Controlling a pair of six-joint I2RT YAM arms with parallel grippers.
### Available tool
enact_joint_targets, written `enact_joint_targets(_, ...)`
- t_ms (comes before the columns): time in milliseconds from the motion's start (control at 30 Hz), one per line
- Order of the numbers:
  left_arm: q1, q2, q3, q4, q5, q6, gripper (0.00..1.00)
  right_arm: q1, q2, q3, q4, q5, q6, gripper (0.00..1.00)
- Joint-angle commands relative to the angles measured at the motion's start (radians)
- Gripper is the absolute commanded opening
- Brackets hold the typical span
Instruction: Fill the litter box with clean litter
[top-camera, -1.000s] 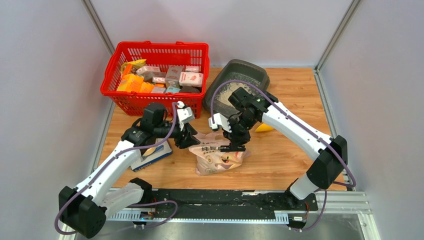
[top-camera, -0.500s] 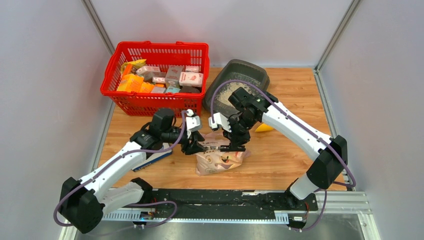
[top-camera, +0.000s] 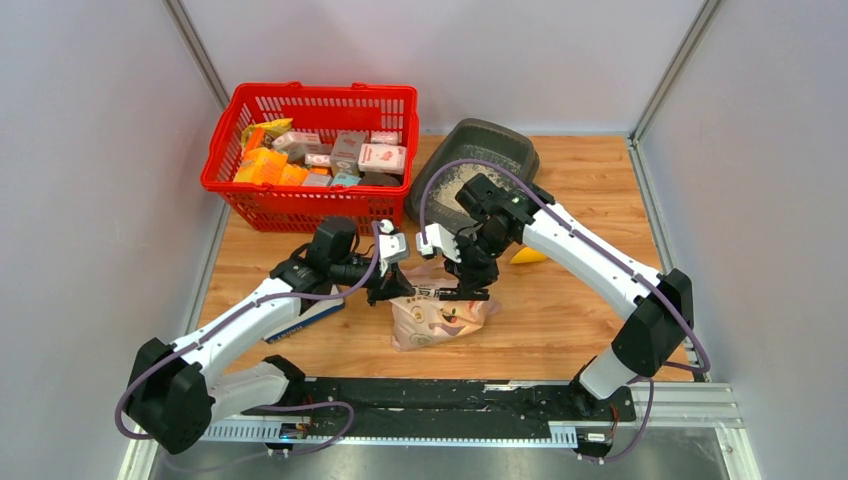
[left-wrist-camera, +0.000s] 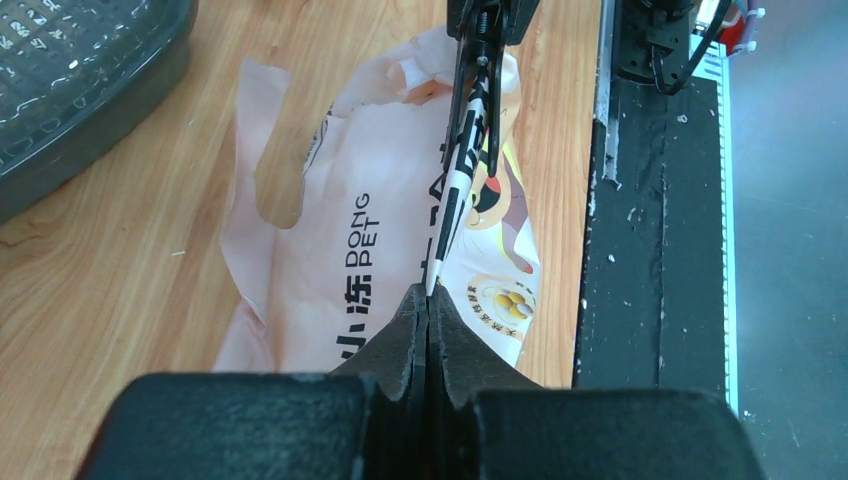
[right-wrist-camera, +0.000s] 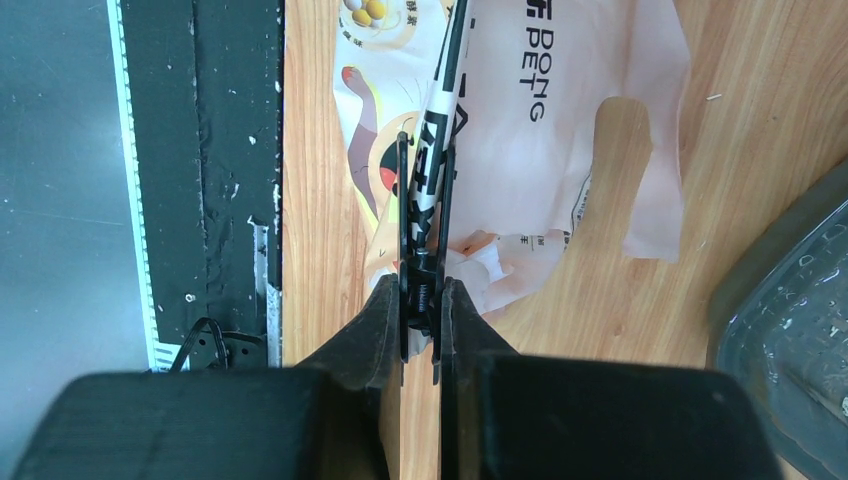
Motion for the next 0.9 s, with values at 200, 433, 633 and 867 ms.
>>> enact_joint_targets(200, -0.002, -0.01, -0.019, 0.092, 0.048, -0.076, 0.0, 0.004, 0.016, 0.003, 0.013, -0.045, 0.053, 0.0)
enact_joint_targets(433, -0.003, -0.012, -0.013, 0.098, 0.043, -0.091, 0.0, -0.001, 0.021, 0.032, 0.013, -0.079, 0.086, 0.0)
enact_joint_targets(633, -0.003, -0.007, 0.001, 0.098, 0.043, -0.101, 0.0, -0.004, 0.024, 0.02, 0.018, -0.087, 0.092, 0.0)
enact_joint_targets(867, -0.002, -0.006, 0.012, 0.095, 0.031, -0.099, 0.0, -0.004, 0.038, -0.02, 0.024, -0.067, 0.083, 0.0)
